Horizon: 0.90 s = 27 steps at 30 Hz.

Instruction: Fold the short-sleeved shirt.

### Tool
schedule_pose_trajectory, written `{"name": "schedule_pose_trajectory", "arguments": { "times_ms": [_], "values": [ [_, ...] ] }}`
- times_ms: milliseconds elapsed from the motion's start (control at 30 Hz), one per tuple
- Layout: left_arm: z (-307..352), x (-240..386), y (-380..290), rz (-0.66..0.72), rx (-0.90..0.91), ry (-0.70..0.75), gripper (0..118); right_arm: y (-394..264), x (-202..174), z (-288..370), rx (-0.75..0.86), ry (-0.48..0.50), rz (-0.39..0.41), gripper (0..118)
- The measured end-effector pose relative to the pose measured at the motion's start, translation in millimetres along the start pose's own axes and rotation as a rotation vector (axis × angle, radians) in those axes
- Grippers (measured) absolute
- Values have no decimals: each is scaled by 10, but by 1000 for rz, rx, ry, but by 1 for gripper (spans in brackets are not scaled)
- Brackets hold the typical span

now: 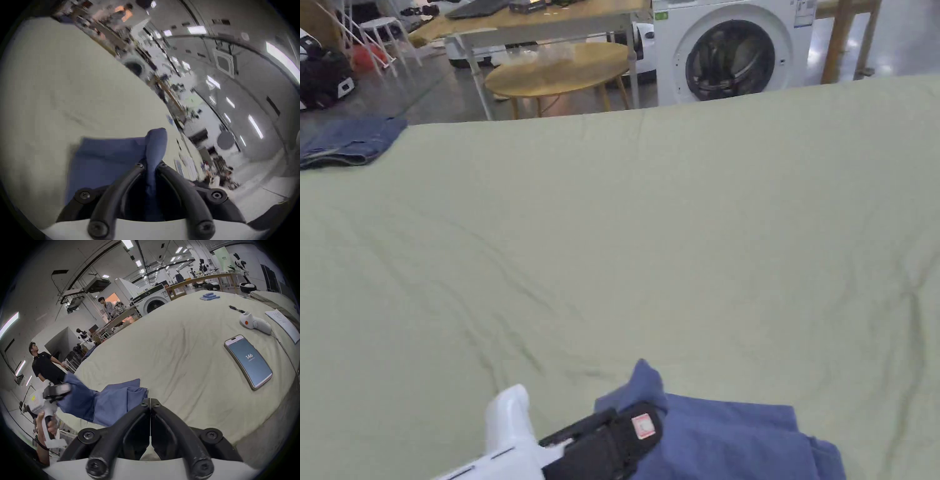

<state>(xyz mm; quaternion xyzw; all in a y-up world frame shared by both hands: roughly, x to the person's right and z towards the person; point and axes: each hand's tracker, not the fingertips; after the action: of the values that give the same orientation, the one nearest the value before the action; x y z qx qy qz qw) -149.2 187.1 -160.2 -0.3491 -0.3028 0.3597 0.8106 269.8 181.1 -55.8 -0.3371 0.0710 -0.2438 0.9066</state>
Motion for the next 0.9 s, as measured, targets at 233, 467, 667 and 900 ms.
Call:
{"name": "schedule_pose_trajectory", "arguments": {
  "times_ms": [233, 467, 667, 900],
  "values": [
    [-1195, 181, -451, -34, -229, 21, 58, -38, 17, 155, -4, -52, 58, 0],
    [-989, 127, -477, 6, -161, 23, 11, -145, 212, 229, 12, -79, -45, 0],
    [-1468, 184, -910, -155, -312, 150, 0, -188, 60, 177, -17, -57, -13, 0],
    [-893, 360, -423, -72, -144, 13, 61, -134, -328, -358, -105, 108, 77, 0]
  ]
}}
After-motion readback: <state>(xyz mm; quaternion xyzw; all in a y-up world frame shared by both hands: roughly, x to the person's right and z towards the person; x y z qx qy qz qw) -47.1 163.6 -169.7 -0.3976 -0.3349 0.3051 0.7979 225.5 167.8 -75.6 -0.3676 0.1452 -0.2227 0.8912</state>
